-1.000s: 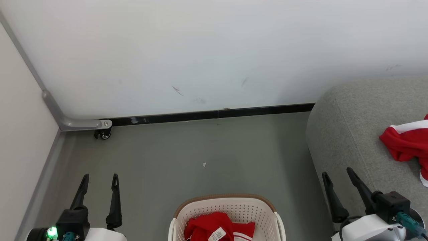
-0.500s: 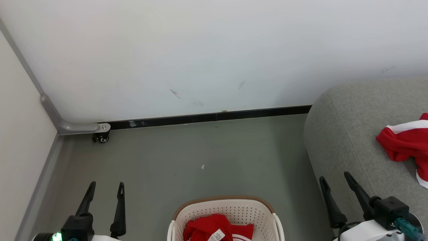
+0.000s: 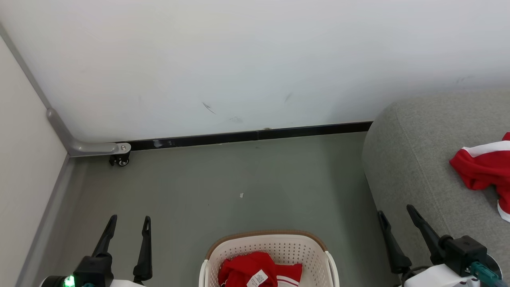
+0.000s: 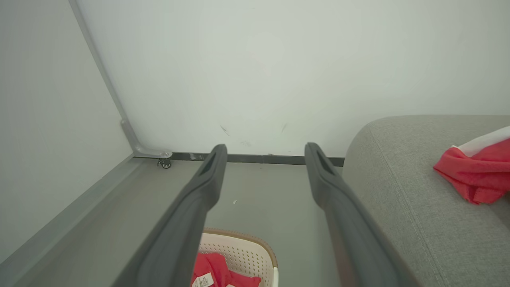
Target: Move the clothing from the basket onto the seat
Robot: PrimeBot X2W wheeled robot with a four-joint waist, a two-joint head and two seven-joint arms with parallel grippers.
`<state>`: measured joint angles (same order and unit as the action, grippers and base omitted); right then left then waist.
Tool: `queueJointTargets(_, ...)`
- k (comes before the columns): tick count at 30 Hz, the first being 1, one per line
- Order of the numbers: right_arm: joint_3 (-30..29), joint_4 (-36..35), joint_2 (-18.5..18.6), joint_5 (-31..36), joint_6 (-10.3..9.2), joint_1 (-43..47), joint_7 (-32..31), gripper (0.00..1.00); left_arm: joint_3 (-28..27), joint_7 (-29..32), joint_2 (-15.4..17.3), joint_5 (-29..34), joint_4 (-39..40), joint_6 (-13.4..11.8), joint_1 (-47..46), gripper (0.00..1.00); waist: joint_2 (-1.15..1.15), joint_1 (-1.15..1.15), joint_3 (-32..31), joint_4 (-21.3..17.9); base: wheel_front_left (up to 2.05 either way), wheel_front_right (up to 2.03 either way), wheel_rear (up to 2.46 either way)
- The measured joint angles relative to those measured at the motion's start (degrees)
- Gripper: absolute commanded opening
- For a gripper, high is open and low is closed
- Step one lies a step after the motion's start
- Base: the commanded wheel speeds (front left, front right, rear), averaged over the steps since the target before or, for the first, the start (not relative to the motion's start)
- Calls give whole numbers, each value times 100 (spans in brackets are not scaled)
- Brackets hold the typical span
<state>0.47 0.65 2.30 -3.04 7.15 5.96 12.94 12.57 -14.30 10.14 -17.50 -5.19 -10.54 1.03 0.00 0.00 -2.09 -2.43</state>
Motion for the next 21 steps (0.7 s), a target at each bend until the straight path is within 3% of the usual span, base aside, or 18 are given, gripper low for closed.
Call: queueJointTargets(21,-164,-542,-7,-49,0,82,0,100,281,0,79,265,-381,349,-468,100,0,0,388,-25,0,0,0)
